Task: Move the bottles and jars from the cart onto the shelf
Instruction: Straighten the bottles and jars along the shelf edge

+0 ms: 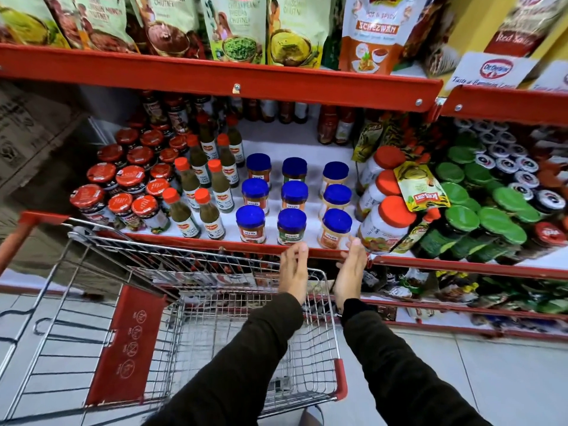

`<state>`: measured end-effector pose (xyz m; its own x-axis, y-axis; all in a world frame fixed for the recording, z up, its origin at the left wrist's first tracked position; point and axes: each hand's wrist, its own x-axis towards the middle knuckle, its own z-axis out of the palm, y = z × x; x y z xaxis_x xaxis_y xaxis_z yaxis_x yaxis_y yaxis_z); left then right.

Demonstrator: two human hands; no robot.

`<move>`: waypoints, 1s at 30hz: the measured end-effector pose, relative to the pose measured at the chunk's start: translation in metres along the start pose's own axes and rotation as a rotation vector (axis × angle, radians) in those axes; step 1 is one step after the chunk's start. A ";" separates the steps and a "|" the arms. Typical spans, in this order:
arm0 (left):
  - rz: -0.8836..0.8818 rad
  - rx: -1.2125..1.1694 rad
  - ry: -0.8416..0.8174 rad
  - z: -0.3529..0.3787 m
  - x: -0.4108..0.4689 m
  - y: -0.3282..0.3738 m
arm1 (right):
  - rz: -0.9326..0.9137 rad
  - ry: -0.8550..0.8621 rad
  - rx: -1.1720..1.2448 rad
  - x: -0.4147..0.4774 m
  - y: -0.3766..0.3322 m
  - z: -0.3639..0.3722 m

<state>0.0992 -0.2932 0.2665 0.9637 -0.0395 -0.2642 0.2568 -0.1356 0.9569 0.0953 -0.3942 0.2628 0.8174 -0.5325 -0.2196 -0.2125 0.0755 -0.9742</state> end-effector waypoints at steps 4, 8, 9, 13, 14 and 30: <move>0.029 -0.071 -0.101 0.021 0.009 0.024 | 0.037 -0.144 0.088 0.010 -0.010 -0.008; -0.070 -0.256 -0.115 0.040 0.030 0.046 | 0.051 -0.274 0.106 0.018 -0.015 -0.012; -0.083 -0.274 -0.140 0.041 0.037 0.044 | 0.059 -0.283 0.107 0.019 -0.014 -0.013; -0.069 -0.255 -0.174 0.045 0.048 0.029 | 0.067 -0.333 0.115 0.024 -0.013 -0.020; -0.072 -0.245 -0.165 0.045 0.043 0.033 | 0.065 -0.346 0.101 0.025 -0.015 -0.022; -0.124 -0.127 -0.239 0.046 0.029 0.030 | 0.082 -0.467 -0.060 0.047 -0.032 -0.052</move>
<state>0.1318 -0.3444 0.2818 0.8834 -0.2644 -0.3869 0.3935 -0.0300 0.9188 0.1124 -0.4652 0.2863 0.9468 -0.0900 -0.3090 -0.3060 0.0456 -0.9509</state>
